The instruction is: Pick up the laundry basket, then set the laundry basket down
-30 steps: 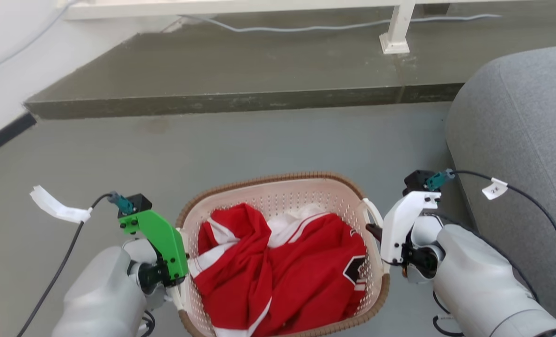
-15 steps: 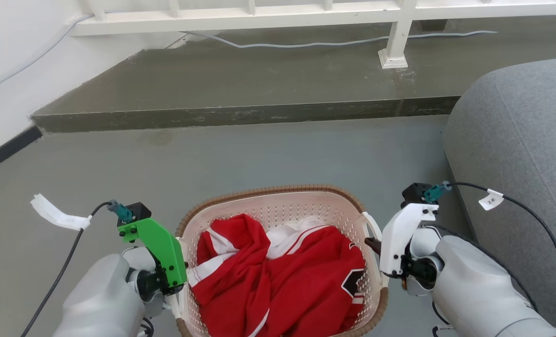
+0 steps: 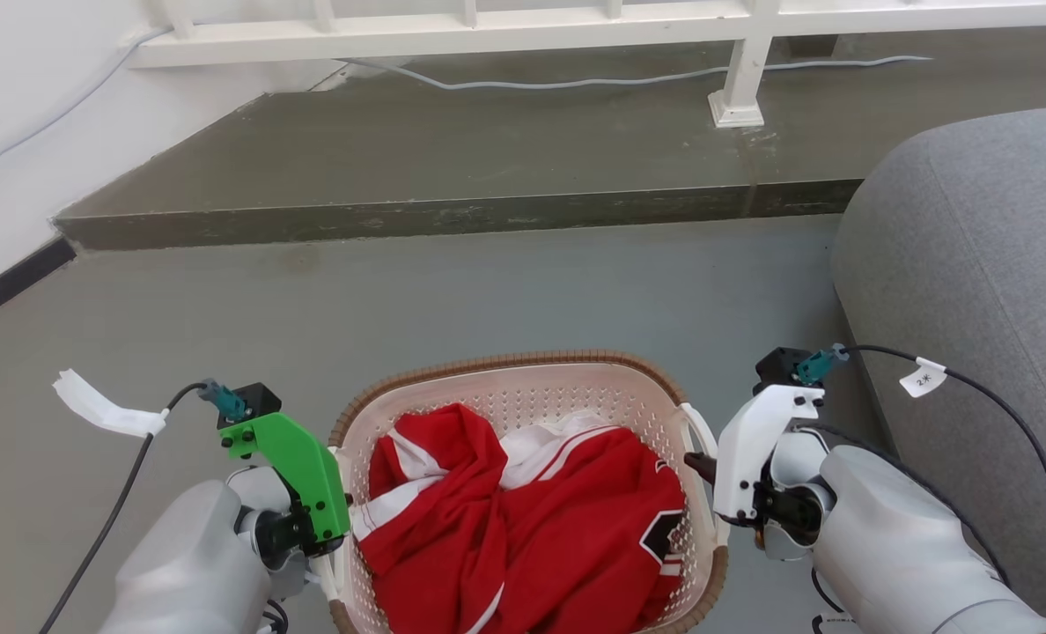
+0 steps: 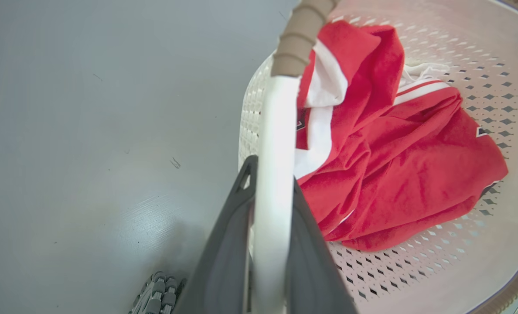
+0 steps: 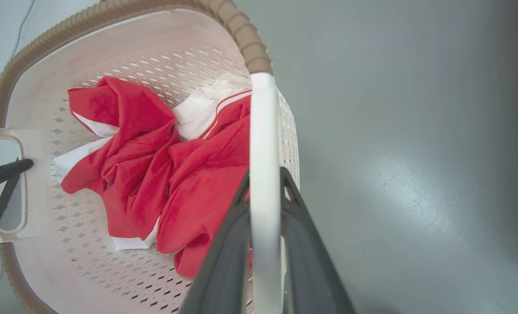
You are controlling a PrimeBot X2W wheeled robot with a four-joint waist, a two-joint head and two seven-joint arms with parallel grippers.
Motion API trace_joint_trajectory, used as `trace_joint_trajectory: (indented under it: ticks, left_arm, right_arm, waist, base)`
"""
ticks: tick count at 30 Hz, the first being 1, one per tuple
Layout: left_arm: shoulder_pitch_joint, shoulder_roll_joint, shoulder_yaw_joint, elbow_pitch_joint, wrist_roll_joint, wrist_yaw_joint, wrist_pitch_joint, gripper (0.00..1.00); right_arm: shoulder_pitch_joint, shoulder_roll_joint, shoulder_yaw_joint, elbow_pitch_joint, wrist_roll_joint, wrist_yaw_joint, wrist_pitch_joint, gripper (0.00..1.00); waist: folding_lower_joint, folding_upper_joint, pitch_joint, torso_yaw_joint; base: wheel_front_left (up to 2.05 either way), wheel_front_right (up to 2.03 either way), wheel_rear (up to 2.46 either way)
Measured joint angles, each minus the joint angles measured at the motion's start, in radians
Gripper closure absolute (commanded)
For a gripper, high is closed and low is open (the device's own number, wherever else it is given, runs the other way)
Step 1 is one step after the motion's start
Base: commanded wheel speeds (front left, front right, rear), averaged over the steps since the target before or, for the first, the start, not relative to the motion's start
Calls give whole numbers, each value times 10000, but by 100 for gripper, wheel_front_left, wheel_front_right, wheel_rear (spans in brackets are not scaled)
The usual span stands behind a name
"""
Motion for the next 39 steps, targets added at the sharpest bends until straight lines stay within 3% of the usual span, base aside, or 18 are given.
trace_joint_trajectory:
  ticks: [21, 39]
  left_arm:
    - [-1, 10, -128, 23, -159, 0, -113, 100]
    - [-679, 96, -299, -228, 40, 0, -984, 100]
  right_arm:
    - [-1, -6, 125, 46, 184, 0, 58, 100]
    - [-535, -15, 123, 27, 167, 0, -755, 100]
  waist:
    - [0, 0, 172, -36]
    - [0, 0, 1449, -80]
  base:
    - [0, 0, 0]
    - [0, 0, 0]
